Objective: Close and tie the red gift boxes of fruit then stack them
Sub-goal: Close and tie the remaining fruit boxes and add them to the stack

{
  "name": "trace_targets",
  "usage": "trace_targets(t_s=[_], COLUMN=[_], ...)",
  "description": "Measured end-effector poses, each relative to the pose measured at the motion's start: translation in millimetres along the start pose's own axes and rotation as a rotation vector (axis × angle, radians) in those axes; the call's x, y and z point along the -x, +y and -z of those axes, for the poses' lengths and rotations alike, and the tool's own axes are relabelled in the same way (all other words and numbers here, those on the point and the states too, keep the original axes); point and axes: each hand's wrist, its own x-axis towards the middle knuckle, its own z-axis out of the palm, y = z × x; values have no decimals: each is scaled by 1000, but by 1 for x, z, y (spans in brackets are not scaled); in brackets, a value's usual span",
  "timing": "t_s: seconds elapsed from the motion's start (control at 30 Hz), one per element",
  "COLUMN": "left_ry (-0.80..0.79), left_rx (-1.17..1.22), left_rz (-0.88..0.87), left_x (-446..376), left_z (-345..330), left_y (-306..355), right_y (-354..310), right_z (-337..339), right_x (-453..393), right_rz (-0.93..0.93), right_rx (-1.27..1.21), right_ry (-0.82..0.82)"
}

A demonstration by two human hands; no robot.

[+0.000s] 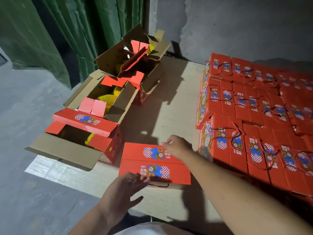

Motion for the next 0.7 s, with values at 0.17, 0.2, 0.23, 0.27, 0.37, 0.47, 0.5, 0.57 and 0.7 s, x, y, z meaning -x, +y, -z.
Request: trace_targets(t_s=[0.17, 0.2, 0.23, 0.27, 0.37, 0.47, 0.5, 0.57, 0.7], left_ry=[-76, -78, -74, -69, -68, -93, -98, -99, -93], left_rx=[-47, -64, -84, -114, -208, -280, -287, -296, -285], left_rz=[-184, -210, -231, -242, -251, -254, -248, -237, -222], left_x=[20, 22, 23, 24, 20, 17, 16, 16, 15], left_z=[-19, -21, -23, -25, -27, -30, -31, -32, -28], left_y=[35, 40, 44, 46, 47, 45, 45, 45, 45], right_y=[-21, -23, -24, -22, -16, -16, -17, -18, -16], right_z=[4, 4, 4, 3, 4, 4, 2, -4, -9], right_x=[8, 11, 16, 20, 30, 15, 9, 2, -4], right_rz=[246, 279, 300, 319, 402, 349, 246, 38, 79], right_rx=[-432, -455, -472, -487, -332, 61, 193, 347, 65], right_ry=[-119, -114, -114, -124, -86, -10, -8, -93, -83])
